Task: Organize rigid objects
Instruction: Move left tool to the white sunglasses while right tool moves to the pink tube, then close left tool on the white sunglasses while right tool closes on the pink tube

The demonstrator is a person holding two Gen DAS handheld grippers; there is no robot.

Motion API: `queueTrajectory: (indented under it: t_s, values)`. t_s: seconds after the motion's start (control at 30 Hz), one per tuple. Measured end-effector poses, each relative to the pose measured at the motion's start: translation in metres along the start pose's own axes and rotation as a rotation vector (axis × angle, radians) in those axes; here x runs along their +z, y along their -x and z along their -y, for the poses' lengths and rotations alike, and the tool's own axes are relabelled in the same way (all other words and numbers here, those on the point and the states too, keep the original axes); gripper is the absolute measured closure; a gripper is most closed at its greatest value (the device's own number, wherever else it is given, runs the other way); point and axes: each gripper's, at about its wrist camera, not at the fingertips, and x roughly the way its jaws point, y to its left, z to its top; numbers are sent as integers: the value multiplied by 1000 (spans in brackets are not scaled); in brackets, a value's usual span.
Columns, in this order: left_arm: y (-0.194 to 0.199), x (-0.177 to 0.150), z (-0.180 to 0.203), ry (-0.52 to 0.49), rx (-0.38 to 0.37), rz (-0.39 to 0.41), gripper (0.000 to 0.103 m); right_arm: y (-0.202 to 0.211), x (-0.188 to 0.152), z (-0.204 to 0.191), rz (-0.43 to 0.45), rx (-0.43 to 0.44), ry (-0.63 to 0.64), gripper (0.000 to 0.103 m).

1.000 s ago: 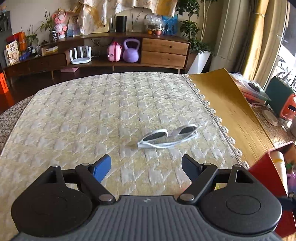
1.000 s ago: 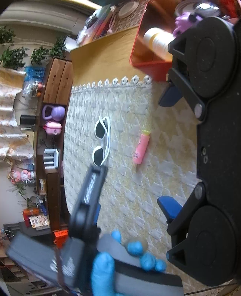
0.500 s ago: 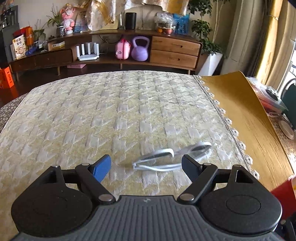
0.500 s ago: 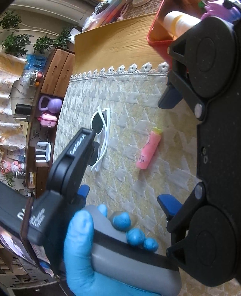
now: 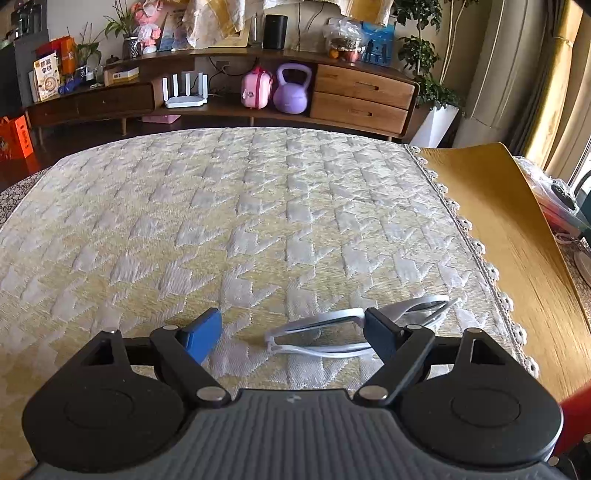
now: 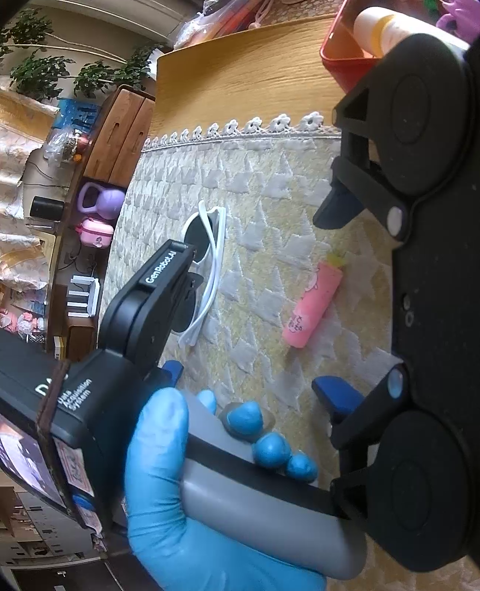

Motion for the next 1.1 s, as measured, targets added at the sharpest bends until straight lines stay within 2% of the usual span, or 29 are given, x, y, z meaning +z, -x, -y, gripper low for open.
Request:
queueTrajectory:
  t_s: [0.2,0.33,0.37,0.5,0.57,0.77,0.83,1.1]
  values:
    - [-1,0,1,-6,-6,14,20,-3,2,-2,17,3,9,25]
    - [-1,-1,2,-24,-2,26,28,-3,3,0,22,32,10,34]
    - [-1,-1,2,-25,-3,27,29,-2,2,0,23,38,8,38]
    - [1,-1,0,-31,-3,35,47,-1,3,0,25,60,9,51]
    - [1,0,-1,-38,-5,35,47,-1,4,-1,27,65,15,62]
    - [4,-3,-3,-51,-6,42,48,2,3,-4,29,81,30,84]
    - [6,-4,-5,-49,-10,42,48,4,2,-5,30,84,24,88]
    - [25,-15,-16,-47,-2,36,48,26,-11,-7,39,79,-24,88]
